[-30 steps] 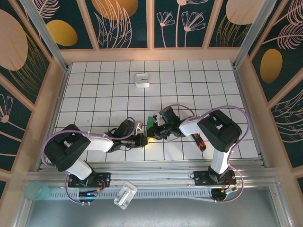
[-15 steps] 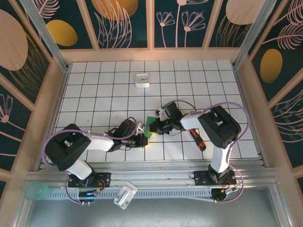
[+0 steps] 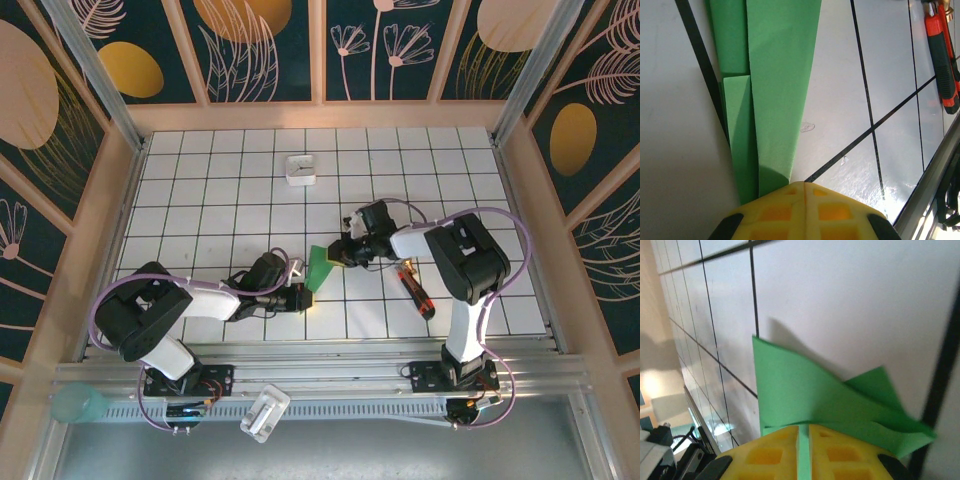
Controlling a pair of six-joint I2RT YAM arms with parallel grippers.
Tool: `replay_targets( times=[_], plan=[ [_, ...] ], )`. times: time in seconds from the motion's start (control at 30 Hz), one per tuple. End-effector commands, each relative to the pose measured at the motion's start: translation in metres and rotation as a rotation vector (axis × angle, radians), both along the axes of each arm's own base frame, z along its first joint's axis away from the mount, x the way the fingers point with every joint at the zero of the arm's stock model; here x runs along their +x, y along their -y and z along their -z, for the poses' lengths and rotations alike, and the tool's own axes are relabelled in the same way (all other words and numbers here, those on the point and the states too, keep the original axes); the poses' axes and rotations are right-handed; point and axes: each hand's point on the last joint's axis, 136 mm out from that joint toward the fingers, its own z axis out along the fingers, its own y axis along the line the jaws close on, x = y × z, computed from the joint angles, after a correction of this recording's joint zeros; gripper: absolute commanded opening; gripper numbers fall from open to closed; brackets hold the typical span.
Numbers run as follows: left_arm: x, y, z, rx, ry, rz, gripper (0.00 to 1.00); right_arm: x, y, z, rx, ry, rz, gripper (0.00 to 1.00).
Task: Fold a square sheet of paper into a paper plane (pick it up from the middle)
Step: Fold the wing for the fifth time at the center of the table.
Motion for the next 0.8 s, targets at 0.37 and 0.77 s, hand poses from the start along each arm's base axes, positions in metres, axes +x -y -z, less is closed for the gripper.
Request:
replay_targets(
  times=[0.37,0.77],
  plan=[
    [-0.043,-0.050,0.058,0.245,-0.206,-0.023,0.00,0.058,0.050,-0.012,-0.085,0.114,0.156,0.14],
    [-0.028,-0.032,0.038,0.175,-0.172,-0.041,0.00,-0.023,-0.009,-0.040,-0.025,0.156,0.015,0.15]
  ],
)
